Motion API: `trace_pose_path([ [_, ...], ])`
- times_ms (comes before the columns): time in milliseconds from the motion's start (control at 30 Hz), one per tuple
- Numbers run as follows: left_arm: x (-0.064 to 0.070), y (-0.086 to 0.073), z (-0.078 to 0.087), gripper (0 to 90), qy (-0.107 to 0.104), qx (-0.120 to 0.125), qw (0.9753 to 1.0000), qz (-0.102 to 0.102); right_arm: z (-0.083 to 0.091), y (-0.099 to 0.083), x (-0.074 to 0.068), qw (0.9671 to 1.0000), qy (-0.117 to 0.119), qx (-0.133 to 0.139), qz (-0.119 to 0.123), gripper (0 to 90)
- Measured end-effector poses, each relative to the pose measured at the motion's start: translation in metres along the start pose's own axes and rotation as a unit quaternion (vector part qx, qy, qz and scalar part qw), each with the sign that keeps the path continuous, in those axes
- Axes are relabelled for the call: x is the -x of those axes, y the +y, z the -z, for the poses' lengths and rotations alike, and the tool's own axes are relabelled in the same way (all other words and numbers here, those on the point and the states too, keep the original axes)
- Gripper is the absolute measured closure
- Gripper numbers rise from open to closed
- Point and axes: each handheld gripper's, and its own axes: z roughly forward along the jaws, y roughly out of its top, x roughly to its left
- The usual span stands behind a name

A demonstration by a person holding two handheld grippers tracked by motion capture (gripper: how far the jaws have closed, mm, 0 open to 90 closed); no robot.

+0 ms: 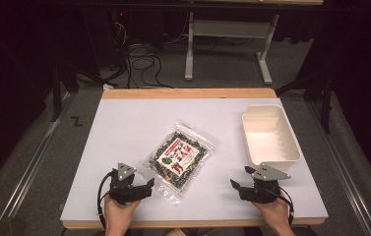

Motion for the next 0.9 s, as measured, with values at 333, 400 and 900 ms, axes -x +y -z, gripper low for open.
trace_pose_path([
  [333, 0.007, 0.012, -0.013, 14.9, -0.007, -0.009, 0.9999, -0.008, 0.011, -0.010, 0.000, 0.9999, -0.012, 0.000, -0.002, 30.8],
  [400, 0.008, 0.014, -0.016, 14.8, -0.012, -0.013, 0.9998, -0.013, 0.015, -0.012, 0.001, 0.9998, -0.016, 0.004, -0.005, 30.8],
  [900, 0.009, 0.012, -0.024, 15.5, -0.011, -0.034, 0.9991, -0.022, 0.024, 0.010, -0.012, 0.9993, 0.005, 0.034, 0.015, 28.8],
])
